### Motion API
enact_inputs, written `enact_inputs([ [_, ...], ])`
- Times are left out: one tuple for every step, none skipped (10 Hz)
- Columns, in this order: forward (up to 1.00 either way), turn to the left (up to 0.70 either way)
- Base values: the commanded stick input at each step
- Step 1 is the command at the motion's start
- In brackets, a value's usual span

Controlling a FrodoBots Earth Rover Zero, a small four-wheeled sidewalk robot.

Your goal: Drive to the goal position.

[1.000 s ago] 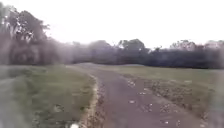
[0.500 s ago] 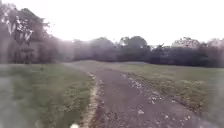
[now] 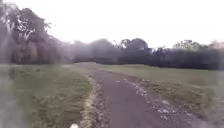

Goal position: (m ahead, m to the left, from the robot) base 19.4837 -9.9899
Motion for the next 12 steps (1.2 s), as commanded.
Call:
enact_inputs([
  [0.85, 0.0],
  [0.85, 0.0],
  [0.85, 0.0],
  [0.85, 0.0],
  [0.85, 0.0],
  [0.85, 0.0],
  [0.85, 0.0],
  [0.85, 0.0],
  [0.85, 0.0],
  [0.85, 0.0],
  [0.85, 0.0],
  [0.85, 0.0],
])
